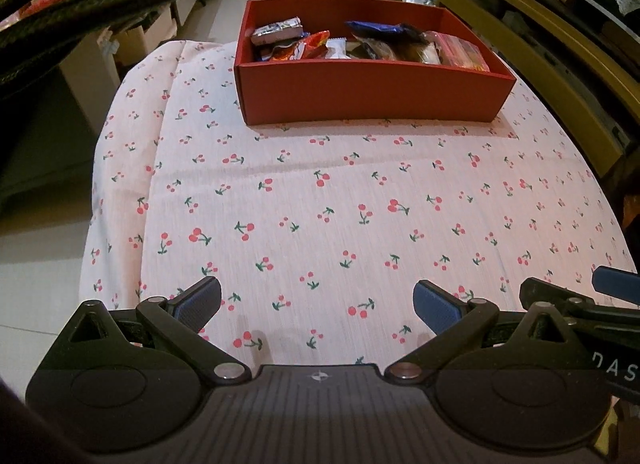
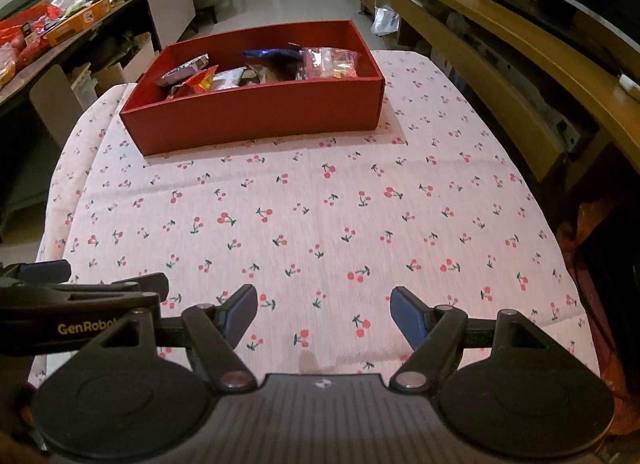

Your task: Organize snacks

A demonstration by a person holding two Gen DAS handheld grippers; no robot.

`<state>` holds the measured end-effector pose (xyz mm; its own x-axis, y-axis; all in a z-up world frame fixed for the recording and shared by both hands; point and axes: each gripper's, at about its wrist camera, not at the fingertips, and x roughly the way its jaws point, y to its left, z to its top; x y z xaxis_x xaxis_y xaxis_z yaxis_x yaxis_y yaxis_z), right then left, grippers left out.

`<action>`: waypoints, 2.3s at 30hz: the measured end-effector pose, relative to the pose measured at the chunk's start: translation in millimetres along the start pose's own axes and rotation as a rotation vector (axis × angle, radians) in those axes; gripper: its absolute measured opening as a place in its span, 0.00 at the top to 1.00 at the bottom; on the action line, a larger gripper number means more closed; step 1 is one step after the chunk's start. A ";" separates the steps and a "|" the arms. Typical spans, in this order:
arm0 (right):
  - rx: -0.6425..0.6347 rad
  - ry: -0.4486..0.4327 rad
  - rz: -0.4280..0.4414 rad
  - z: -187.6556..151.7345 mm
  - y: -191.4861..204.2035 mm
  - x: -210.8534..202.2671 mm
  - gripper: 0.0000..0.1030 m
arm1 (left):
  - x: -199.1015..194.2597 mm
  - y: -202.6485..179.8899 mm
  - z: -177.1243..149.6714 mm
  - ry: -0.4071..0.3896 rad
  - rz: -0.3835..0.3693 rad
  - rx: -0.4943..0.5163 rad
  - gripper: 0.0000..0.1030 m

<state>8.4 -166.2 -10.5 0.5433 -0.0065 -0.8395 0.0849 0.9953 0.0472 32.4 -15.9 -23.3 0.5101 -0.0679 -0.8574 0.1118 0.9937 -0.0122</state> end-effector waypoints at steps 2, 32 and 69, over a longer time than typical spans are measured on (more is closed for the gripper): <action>0.004 0.003 0.000 -2.2 -0.6 -1.4 0.32 | -1.3 -0.5 -2.4 0.001 -0.002 0.002 0.00; 0.021 -0.006 0.011 -15.6 -0.9 -16.8 0.32 | -19.6 -1.7 -16.6 -0.038 -0.002 0.021 0.00; 0.025 -0.011 0.016 -15.8 0.1 -20.2 0.32 | -25.5 -0.7 -16.8 -0.080 0.011 0.039 0.00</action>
<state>-15.7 -164.4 -2.0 0.5538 0.0082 -0.8326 0.0968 0.9925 0.0741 5.0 -13.4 -10.1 0.5780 -0.0652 -0.8135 0.1379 0.9903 0.0186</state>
